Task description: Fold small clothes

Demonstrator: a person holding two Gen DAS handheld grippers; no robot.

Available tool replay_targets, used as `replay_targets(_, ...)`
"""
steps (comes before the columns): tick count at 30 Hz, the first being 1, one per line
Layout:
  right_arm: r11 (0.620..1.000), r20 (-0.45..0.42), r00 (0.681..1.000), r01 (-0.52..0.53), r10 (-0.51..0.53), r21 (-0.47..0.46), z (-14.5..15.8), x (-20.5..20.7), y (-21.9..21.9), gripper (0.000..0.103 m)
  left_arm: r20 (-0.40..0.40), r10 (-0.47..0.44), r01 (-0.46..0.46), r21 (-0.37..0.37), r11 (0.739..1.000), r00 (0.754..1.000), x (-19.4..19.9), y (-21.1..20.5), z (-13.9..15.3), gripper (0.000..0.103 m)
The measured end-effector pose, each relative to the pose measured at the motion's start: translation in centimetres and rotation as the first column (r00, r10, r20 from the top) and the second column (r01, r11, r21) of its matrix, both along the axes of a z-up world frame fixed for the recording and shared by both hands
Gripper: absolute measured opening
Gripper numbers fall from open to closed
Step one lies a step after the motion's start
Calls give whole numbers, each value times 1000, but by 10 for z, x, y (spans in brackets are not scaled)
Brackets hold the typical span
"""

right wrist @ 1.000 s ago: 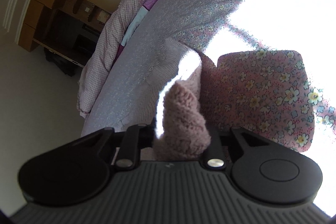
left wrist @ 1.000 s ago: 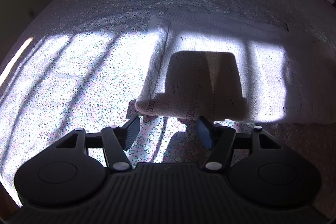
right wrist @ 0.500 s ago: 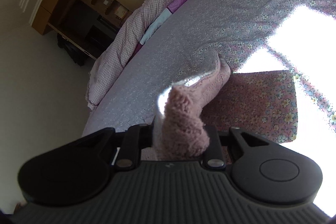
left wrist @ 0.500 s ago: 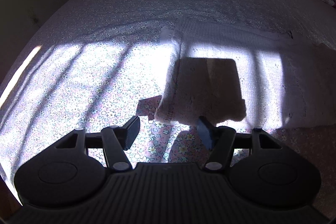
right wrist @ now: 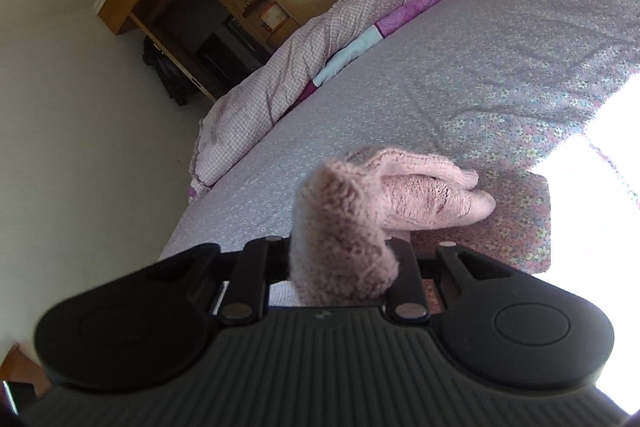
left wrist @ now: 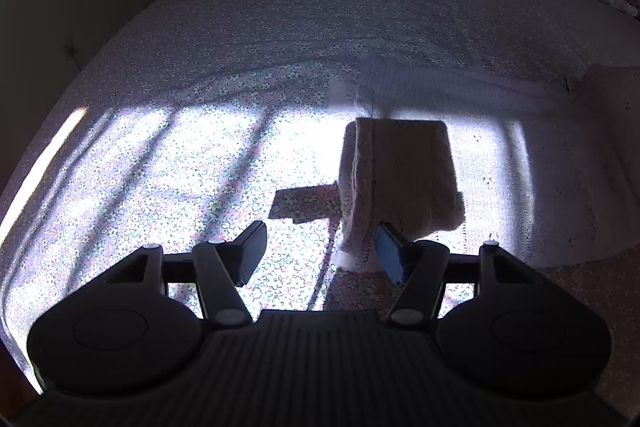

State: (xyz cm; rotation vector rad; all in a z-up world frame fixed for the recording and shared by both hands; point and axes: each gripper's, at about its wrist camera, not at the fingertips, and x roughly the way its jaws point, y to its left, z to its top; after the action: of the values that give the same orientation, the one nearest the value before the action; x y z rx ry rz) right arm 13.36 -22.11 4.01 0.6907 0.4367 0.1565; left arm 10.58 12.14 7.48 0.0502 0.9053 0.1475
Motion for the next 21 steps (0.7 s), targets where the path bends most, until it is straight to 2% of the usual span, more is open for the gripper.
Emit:
replay_targets(9, 997, 23, 997, -70, 71, -10, 15, 17, 59, 24, 15, 15, -15, -7, 1000, 1000, 3, 25, 0, 67)
replay_targets(17, 974, 4, 982, -189, 191, -127, 9, 28, 133, 24, 3, 62, -62, -22, 998, 998, -1, 51, -9, 68)
replay_targets(21, 945, -33, 966, -256, 255, -205, -5, 30, 169, 24, 0, 79, -79, -25, 997, 997, -3, 60, -13, 68)
